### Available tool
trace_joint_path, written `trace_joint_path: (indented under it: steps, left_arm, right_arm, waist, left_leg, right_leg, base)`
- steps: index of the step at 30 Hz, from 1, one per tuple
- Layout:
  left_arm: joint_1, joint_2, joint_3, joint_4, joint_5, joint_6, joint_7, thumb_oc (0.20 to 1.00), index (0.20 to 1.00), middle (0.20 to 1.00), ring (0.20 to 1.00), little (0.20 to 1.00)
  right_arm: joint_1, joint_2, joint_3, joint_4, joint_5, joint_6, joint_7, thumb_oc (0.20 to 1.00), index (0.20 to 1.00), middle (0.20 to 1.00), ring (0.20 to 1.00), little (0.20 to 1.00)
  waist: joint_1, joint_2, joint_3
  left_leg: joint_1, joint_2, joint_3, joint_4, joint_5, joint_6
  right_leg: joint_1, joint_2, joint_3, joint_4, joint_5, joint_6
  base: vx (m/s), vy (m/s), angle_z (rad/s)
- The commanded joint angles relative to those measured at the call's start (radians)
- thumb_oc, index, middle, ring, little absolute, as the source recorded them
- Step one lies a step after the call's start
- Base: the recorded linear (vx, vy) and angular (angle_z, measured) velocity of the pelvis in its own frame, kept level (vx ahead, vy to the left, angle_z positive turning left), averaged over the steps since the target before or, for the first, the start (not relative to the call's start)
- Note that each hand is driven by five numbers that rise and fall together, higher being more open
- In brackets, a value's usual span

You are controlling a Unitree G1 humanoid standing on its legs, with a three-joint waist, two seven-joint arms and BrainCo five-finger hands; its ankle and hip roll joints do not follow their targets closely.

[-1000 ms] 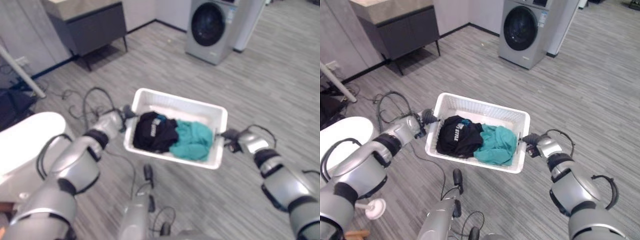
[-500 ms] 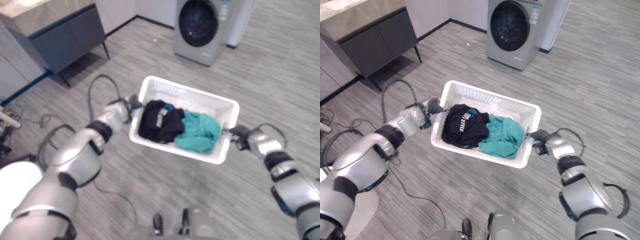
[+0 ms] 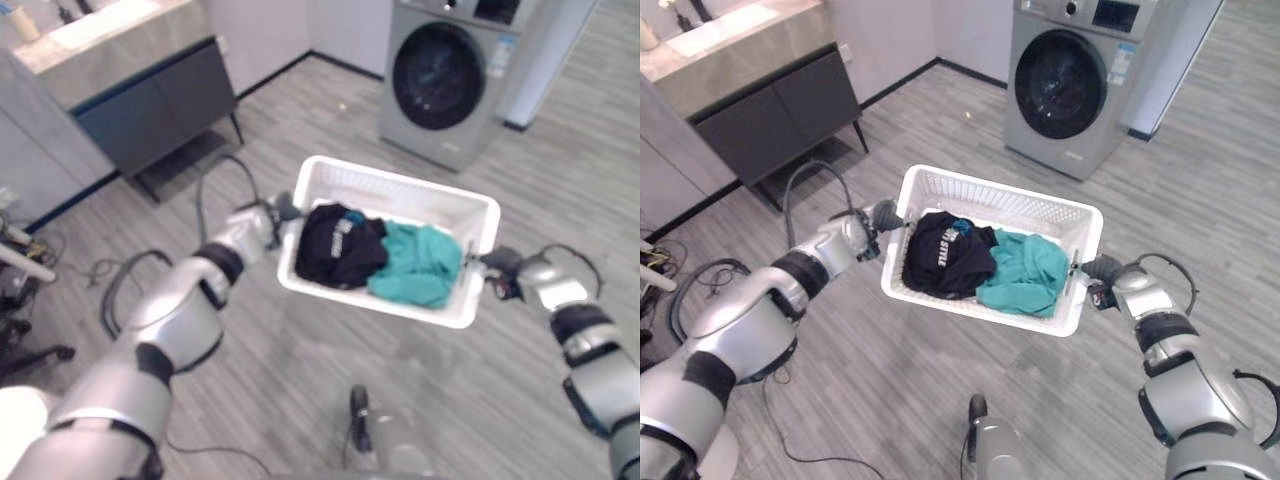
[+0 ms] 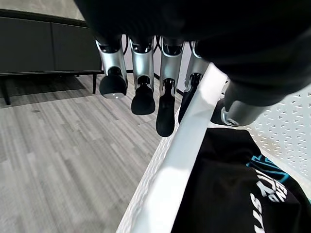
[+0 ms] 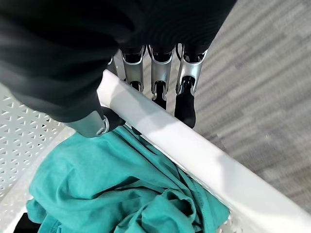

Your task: Grab the laundry basket,head to the washer,open it,put in the laundry and shut it.

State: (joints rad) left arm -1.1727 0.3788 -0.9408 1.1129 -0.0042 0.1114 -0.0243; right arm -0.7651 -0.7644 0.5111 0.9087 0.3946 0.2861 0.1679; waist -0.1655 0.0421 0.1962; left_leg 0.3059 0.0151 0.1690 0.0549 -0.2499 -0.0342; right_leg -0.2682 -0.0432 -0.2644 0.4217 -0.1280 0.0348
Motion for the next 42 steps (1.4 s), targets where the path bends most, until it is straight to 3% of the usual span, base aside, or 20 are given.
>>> trace_joint_path:
  steps: [1, 3, 5, 7, 10, 11, 13, 15, 16, 19, 21, 23, 25, 27, 28, 29, 30, 34, 40, 42]
  left_arm:
    - [-0.049, -0.01, 0.015, -0.023, 0.025, -0.082, 0.043, 0.2, 0.2, 0.2, 0.2, 0.2]
    - [-0.042, -0.007, 0.019, -0.022, 0.021, -0.085, 0.043, 0.2, 0.2, 0.2, 0.2, 0.2]
    - [-0.043, 0.001, 0.008, -0.017, 0.008, -0.082, 0.037, 0.2, 0.2, 0.2, 0.2, 0.2]
    - [-0.065, 0.031, -0.001, -0.031, -0.013, -0.068, 0.038, 0.2, 0.2, 0.2, 0.2, 0.2]
    - [-0.094, 0.042, -0.011, -0.046, -0.037, -0.061, 0.033, 0.2, 0.2, 0.2, 0.2, 0.2]
    - [-0.114, 0.026, -0.013, -0.045, -0.048, -0.057, 0.035, 0.2, 0.2, 0.2, 0.2, 0.2]
    - [-0.125, 0.021, -0.006, -0.053, -0.05, -0.058, 0.037, 0.2, 0.2, 0.2, 0.2, 0.2]
    - [-0.126, 0.02, 0.002, -0.066, -0.054, -0.062, 0.042, 0.2, 0.2, 0.2, 0.2, 0.2]
    - [-0.123, 0.016, 0.007, -0.073, -0.051, -0.068, 0.044, 0.2, 0.2, 0.2, 0.2, 0.2]
    - [-0.12, 0.016, 0.002, -0.087, -0.047, -0.076, 0.045, 0.2, 0.2, 0.2, 0.2, 0.2]
    - [-0.119, 0.022, 0.002, -0.082, -0.054, -0.079, 0.041, 0.2, 0.2, 0.2, 0.2, 0.2]
    - [-0.112, 0.066, -0.007, -0.108, -0.054, -0.085, 0.049, 0.2, 0.2, 0.2, 0.2, 0.2]
    - [-0.102, 0.086, -0.007, -0.119, -0.061, -0.087, 0.056, 0.2, 0.2, 0.2, 0.2, 0.2]
    - [-0.089, 0.091, 0.0, -0.112, -0.069, -0.082, 0.064, 0.2, 0.2, 0.2, 0.2, 0.2]
    - [-0.089, 0.092, 0.0, -0.112, -0.069, -0.082, 0.064, 0.2, 0.2, 0.2, 0.2, 0.2]
    - [-0.097, 0.084, -0.004, -0.105, -0.075, -0.075, 0.062, 0.2, 0.2, 0.2, 0.2, 0.2]
    - [-0.102, 0.075, -0.005, -0.101, -0.08, -0.076, 0.06, 0.2, 0.2, 0.2, 0.2, 0.2]
    - [-0.107, 0.062, 0.006, -0.087, -0.083, -0.081, 0.061, 0.2, 0.2, 0.2, 0.2, 0.2]
    - [-0.091, 0.051, 0.026, -0.07, -0.056, -0.094, 0.075, 0.2, 0.2, 0.2, 0.2, 0.2]
    - [-0.079, 0.055, 0.029, -0.067, -0.047, -0.095, 0.079, 0.2, 0.2, 0.2, 0.2, 0.2]
  right_arm:
    - [-0.048, -0.01, -0.03, -0.076, 0.013, -0.075, 0.0, 0.2, 0.2, 0.2, 0.2, 0.2]
    - [-0.052, -0.013, -0.026, -0.069, 0.021, -0.077, -0.005, 0.2, 0.2, 0.2, 0.2, 0.2]
    - [-0.067, -0.011, -0.017, -0.042, 0.039, -0.077, -0.015, 0.2, 0.2, 0.2, 0.2, 0.2]
    - [-0.083, 0.002, -0.018, -0.029, 0.065, -0.08, -0.027, 0.2, 0.2, 0.2, 0.2, 0.2]
    - [-0.083, 0.005, -0.01, -0.05, 0.08, -0.072, -0.036, 0.2, 0.2, 0.2, 0.2, 0.2]
    - [-0.071, 0.004, -0.017, -0.081, 0.094, -0.069, -0.047, 0.2, 0.2, 0.2, 0.2, 0.2]
    - [-0.048, 0.0, -0.02, -0.122, 0.085, -0.072, -0.045, 0.2, 0.2, 0.2, 0.2, 0.2]
    - [-0.021, 0.0, -0.031, -0.161, 0.084, -0.081, -0.047, 0.2, 0.2, 0.2, 0.2, 0.2]
    - [-0.008, 0.002, -0.038, -0.173, 0.094, -0.092, -0.051, 0.2, 0.2, 0.2, 0.2, 0.2]
    - [0.004, -0.003, -0.055, -0.195, 0.108, -0.11, -0.058, 0.2, 0.2, 0.2, 0.2, 0.2]
    - [-0.004, 0.001, -0.048, -0.2, 0.117, -0.106, -0.055, 0.2, 0.2, 0.2, 0.2, 0.2]
    - [-0.015, 0.039, -0.062, -0.199, 0.124, -0.118, -0.06, 0.2, 0.2, 0.2, 0.2, 0.2]
    - [-0.032, 0.074, -0.054, -0.194, 0.107, -0.113, -0.049, 0.2, 0.2, 0.2, 0.2, 0.2]
    - [-0.058, 0.112, -0.051, -0.18, 0.093, -0.109, -0.045, 0.2, 0.2, 0.2, 0.2, 0.2]
    - [-0.059, 0.112, -0.05, -0.179, 0.092, -0.109, -0.045, 0.2, 0.2, 0.2, 0.2, 0.2]
    - [-0.086, 0.118, -0.042, -0.166, 0.082, -0.106, -0.045, 0.2, 0.2, 0.2, 0.2, 0.2]
    - [-0.1, 0.114, -0.038, -0.151, 0.084, -0.107, -0.048, 0.2, 0.2, 0.2, 0.2, 0.2]
    - [-0.12, 0.093, -0.026, -0.126, 0.093, -0.111, -0.051, 0.2, 0.2, 0.2, 0.2, 0.2]
    - [-0.119, 0.045, -0.028, -0.159, 0.082, -0.101, -0.041, 0.2, 0.2, 0.2, 0.2, 0.2]
    - [-0.12, 0.044, -0.023, -0.158, 0.07, -0.096, -0.035, 0.2, 0.2, 0.2, 0.2, 0.2]
  waist:
    - [-0.023, -0.011, -0.115]
    - [-0.027, -0.002, -0.125]
    - [-0.023, 0.003, -0.129]
    - [0.003, -0.025, -0.114]
    - [0.039, -0.061, -0.085]
    - [0.059, -0.078, -0.065]
    - [0.083, -0.073, -0.057]
    - [0.105, -0.066, -0.056]
    - [0.116, -0.057, -0.057]
    - [0.15, -0.053, -0.056]
    - [0.154, -0.045, -0.07]
    - [0.181, -0.053, -0.103]
    - [0.183, -0.058, -0.113]
    - [0.168, -0.023, -0.101]
    - [0.166, -0.025, -0.1]
    - [0.153, -0.003, -0.093]
    - [0.139, 0.004, -0.085]
    - [0.103, 0.009, -0.076]
    - [0.048, -0.007, -0.074]
    - [0.036, -0.005, -0.079]
  left_leg:
    - [-0.076, 0.004, -0.014, 0.125, 0.023, -0.006]
    - [-0.073, 0.029, -0.016, 0.161, 0.064, -0.023]
    - [-0.14, 0.094, -0.03, 0.367, 0.197, -0.056]
    - [-0.255, 0.14, -0.074, 0.65, 0.349, -0.067]
    - [-0.392, 0.154, -0.084, 0.816, 0.353, -0.031]
    - [-0.507, 0.158, -0.075, 0.779, 0.304, -0.01]
    - [-0.569, 0.139, -0.058, 0.624, 0.284, -0.01]
    - [-0.569, 0.121, -0.034, 0.346, 0.298, -0.014]
    - [-0.589, 0.12, -0.012, 0.227, 0.339, -0.022]
    - [-0.601, 0.077, 0.025, 0.065, 0.375, -0.036]
    - [-0.575, 0.073, 0.03, 0.019, 0.372, -0.031]
    - [-0.515, 0.034, 0.005, 0.069, 0.342, 0.008]
    - [-0.453, 0.016, 0.04, 0.083, 0.278, 0.061]
    - [-0.396, 0.037, 0.068, 0.092, 0.241, 0.079]
    - [-0.396, 0.034, 0.068, 0.094, 0.24, 0.08]
    - [-0.354, 0.035, 0.071, 0.088, 0.219, 0.083]
    - [-0.333, 0.027, 0.058, 0.087, 0.21, 0.08]
    - [-0.288, 0.026, 0.033, 0.109, 0.158, 0.058]
    - [-0.208, 0.027, 0.002, 0.168, 0.068, 0.015]
    - [-0.18, 0.041, -0.004, 0.198, 0.061, 0.0]
  right_leg:
    - [0.038, -0.117, 0.088, -0.348, 0.268, 0.139]
    - [0.046, -0.095, 0.09, -0.333, 0.254, 0.126]
    - [0.087, -0.05, 0.085, -0.313, 0.212, 0.081]
    - [0.143, -0.012, 0.089, -0.308, 0.174, 0.023]
    - [0.21, 0.016, 0.115, -0.313, 0.133, -0.02]
    - [0.256, 0.02, 0.129, -0.326, 0.116, -0.018]
    - [0.302, 0.038, 0.144, -0.344, 0.094, -0.005]
    - [0.335, 0.05, 0.153, -0.351, 0.069, 0.014]
    - [0.355, 0.065, 0.152, -0.357, 0.06, 0.019]
    - [0.415, 0.084, 0.172, -0.359, 0.026, 0.024]
    - [0.42, 0.095, 0.183, -0.347, 0.005, 0.027]
    - [0.446, 0.091, 0.21, -0.241, -0.019, 0.049]
    - [0.373, 0.059, 0.196, 0.007, 0.112, 0.162]
    - [0.281, -0.002, 0.115, 0.188, 0.208, 0.223]
    - [0.279, -0.006, 0.114, 0.195, 0.203, 0.223]
    - [0.219, -0.066, 0.054, 0.204, 0.177, 0.187]
    - [0.188, -0.076, 0.043, 0.199, 0.145, 0.166]
    - [0.11, -0.115, 0.045, -0.004, 0.072, 0.106]
    - [0.036, -0.207, 0.104, -0.301, 0.19, 0.148]
    - [0.04, -0.209, 0.107, -0.32, 0.215, 0.156]
  base:
    - [0.41, -0.141, 0.07]
    - [0.29, -0.155, -0.07]
    - [0.35, -0.319, -0.17]
    - [0.3, -0.391, -0.1]
    - [0.3, -0.262, -0.49]
    - [0.39, -0.106, -0.38]
    - [0.41, 0.004, -0.1]
    - [0.42, 0.082, -0.18]
    - [0.44, 0.067, -0.4]
    - [0.38, 0.039, -0.26]
    - [0.38, 0.072, -0.48]
    - [0.8, 0.155, -0.92]
    - [0.58, 0.169, -0.64]
    - [0.35, 0.131, 0.01]
    - [0.39, 0.147, 0.3]
    - [0.32, 0.092, 0.13]
    - [0.43, 0.099, 0.05]
    - [0.31, -0.069, 0.34]
    - [0.33, -0.175, 0.47]
    - [0.44, -0.276, 0.43]
